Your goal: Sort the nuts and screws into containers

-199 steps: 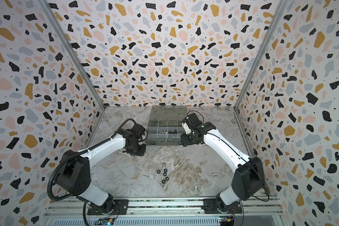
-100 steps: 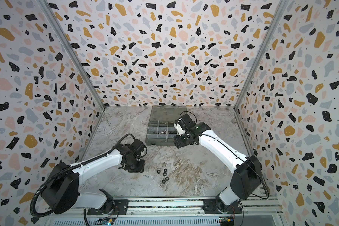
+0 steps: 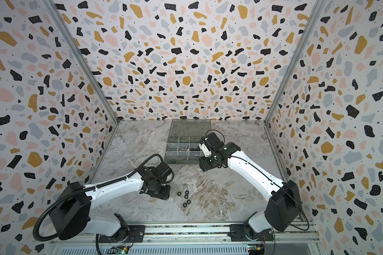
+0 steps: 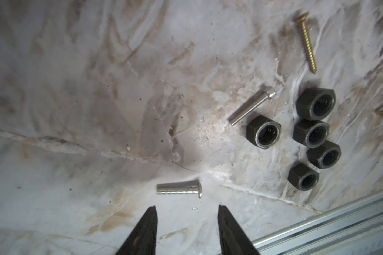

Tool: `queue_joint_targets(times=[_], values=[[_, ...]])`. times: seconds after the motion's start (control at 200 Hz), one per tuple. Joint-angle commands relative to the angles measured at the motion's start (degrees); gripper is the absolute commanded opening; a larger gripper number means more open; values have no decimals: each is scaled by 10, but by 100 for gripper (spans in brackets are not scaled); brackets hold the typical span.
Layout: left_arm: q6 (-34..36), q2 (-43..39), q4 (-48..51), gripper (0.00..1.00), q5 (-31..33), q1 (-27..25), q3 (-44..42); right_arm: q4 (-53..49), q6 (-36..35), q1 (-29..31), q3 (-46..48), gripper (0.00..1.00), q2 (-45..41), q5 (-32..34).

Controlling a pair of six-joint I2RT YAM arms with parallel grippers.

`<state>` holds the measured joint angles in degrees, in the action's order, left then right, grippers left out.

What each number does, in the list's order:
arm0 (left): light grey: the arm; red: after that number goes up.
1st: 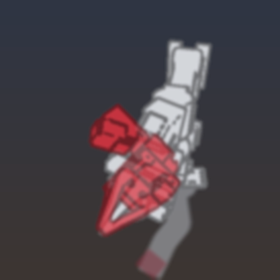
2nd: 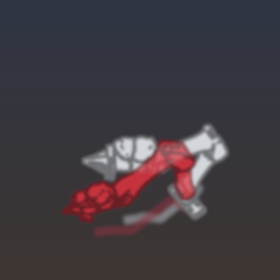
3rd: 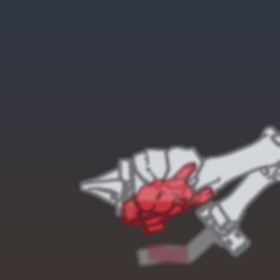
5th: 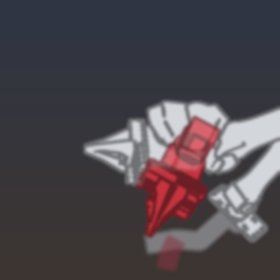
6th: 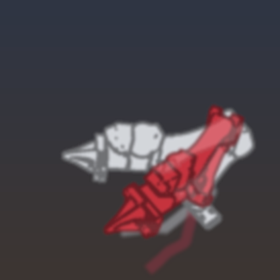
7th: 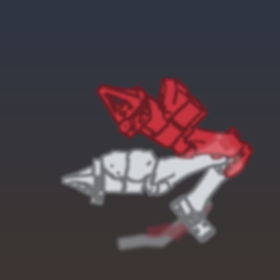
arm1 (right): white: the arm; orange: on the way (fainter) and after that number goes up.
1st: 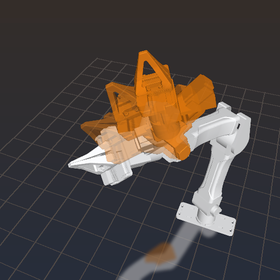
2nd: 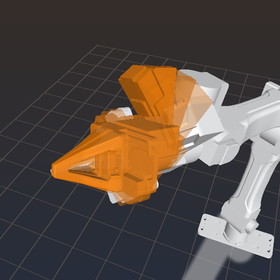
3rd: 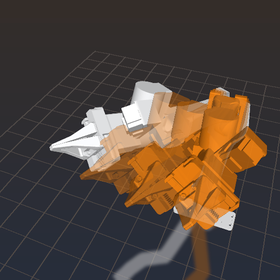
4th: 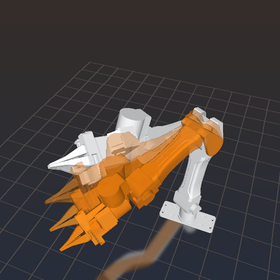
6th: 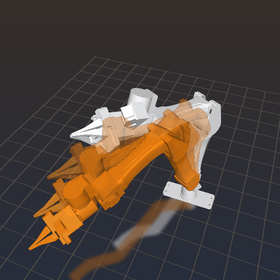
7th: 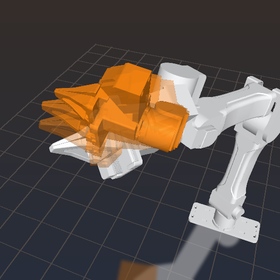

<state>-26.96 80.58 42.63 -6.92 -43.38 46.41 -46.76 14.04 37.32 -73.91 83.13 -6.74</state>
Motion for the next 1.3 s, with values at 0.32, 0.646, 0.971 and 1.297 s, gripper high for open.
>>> queue_joint_targets(times=[0.32,0.646,0.971,1.297], values=[[15,12,-8,57,16,-3,-16,-3,3,1,13,60,-33,17],[15,19,-39,62,7,-6,-32,-9,4,0,14,60,-39,21],[19,36,-63,61,6,-11,-42,-17,8,1,5,60,-37,24],[21,48,-70,58,-2,-12,-44,-27,11,1,-2,60,-37,31]])
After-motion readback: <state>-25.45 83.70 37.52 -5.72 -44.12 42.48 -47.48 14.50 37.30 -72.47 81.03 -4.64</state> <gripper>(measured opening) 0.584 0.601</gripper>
